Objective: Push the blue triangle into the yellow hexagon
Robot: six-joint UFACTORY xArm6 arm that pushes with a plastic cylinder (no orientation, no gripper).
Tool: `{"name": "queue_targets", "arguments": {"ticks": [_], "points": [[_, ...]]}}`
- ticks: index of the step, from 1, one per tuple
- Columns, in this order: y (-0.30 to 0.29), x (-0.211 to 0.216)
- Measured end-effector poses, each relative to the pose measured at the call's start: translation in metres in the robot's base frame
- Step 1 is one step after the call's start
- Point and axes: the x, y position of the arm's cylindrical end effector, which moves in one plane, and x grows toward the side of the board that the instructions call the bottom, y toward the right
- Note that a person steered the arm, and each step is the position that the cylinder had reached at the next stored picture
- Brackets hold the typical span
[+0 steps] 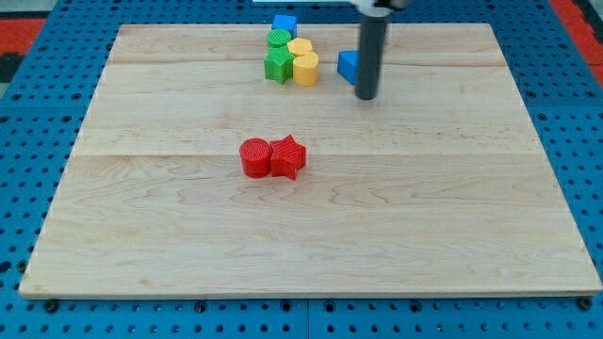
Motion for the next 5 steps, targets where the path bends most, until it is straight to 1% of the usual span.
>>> {"name": "queue_targets", "arguments": {"ticks": [1, 2, 3, 4, 5], "points": [[0.015, -0.038], [-0.041, -0.063], [-0.044, -0.053], [-0.062, -0.028], [-0.077, -0.041]]}}
